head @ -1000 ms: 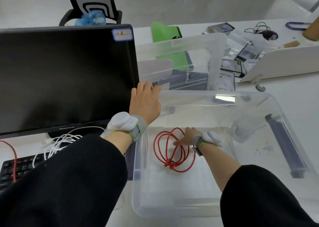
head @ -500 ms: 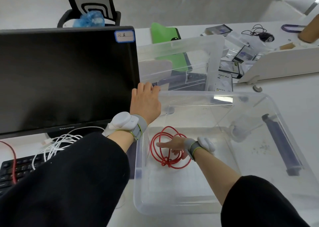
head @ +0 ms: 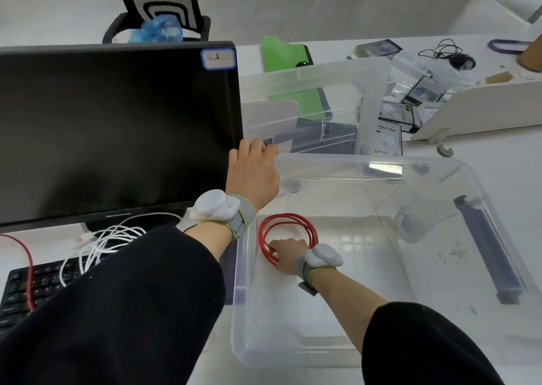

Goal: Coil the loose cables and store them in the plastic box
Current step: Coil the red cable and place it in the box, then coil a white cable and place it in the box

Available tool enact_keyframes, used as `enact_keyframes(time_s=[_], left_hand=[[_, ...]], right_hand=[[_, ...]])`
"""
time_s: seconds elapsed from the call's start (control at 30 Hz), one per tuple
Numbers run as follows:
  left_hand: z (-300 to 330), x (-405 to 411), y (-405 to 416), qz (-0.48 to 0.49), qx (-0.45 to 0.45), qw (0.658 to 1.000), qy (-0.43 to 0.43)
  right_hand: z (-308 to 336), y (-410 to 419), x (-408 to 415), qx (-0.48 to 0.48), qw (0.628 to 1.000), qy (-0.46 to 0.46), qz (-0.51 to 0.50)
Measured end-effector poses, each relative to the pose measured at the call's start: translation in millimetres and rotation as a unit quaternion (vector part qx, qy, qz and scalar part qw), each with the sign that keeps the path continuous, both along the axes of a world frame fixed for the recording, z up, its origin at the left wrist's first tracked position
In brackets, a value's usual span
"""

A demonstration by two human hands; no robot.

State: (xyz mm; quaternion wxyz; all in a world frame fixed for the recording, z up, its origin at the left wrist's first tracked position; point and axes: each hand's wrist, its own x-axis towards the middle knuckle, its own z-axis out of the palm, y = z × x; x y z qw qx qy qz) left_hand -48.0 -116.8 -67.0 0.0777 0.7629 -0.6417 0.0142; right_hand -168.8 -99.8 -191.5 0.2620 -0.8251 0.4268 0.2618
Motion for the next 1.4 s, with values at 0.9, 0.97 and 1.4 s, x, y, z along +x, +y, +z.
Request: enact_keyframes(time_s=[0.9, 0.97, 1.4], left_hand=[[0, 1, 2, -0.003, 0.004, 1.000, 0.020], [0, 3, 6, -0.011, 0.008, 1.000, 0.028], [46, 46, 61, -0.062, 0.071, 0.981, 0.171]], right_hand=[[15, -20, -32, -0.115, 0.976, 0.054, 0.175], [17, -22, -31, -0.105, 0.982, 0.043, 0.154], [129, -19, 6, -0.272, 0.960, -0.068, 0.011]])
